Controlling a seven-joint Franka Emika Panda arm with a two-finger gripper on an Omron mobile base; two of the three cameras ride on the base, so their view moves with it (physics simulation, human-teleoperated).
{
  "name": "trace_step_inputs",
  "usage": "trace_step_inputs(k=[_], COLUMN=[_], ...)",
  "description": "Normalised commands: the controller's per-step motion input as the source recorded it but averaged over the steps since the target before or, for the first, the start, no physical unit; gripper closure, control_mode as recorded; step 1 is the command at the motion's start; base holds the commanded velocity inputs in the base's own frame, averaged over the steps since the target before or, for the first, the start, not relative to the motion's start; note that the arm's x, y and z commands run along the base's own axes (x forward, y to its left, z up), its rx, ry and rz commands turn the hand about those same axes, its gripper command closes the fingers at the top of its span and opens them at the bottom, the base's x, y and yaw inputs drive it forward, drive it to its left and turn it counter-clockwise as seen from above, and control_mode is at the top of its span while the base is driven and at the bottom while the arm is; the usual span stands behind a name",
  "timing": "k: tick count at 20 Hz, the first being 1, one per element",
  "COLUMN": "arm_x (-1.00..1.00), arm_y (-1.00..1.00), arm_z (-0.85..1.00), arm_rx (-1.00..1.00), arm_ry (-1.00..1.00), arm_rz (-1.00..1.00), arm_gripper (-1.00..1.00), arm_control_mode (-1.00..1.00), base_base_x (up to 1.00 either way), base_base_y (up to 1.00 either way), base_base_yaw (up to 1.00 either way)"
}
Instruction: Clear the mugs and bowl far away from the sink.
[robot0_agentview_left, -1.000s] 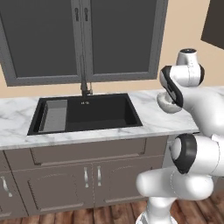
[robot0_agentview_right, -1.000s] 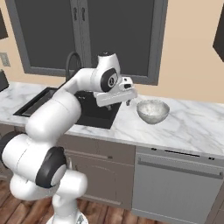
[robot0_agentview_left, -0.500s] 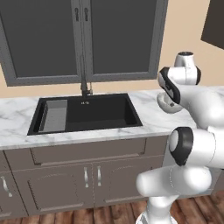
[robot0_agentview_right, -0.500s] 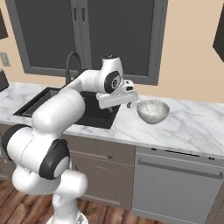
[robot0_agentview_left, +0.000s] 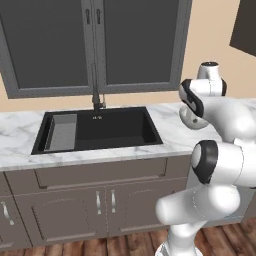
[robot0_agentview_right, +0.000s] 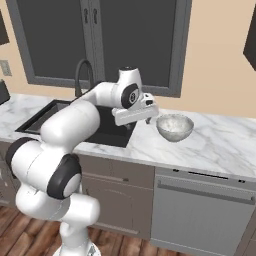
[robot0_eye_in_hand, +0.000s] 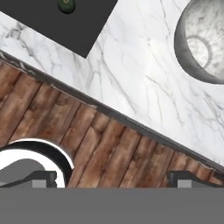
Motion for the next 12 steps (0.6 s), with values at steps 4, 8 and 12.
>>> trace_step_inputs(k=[4, 8, 12], arm_x=[0.17, 0.17, 0.17], arm_y=[-0.09, -0.14, -0.16], arm_z=[-0.24, -0.24, -0.16], arm_rx=[0.00, 0.00, 0.00], arm_ry=[0.00, 0.00, 0.00], arm_rz=[0.06, 0.06, 0.05], arm_gripper=[-1.00, -1.00, -1.00], arm_control_mode=[-1.00, -1.00, -1.00], base_base_x=[0.00, 0.00, 0.00], base_base_y=[0.00, 0.00, 0.00], base_base_yaw=[0.00, 0.00, 0.00])
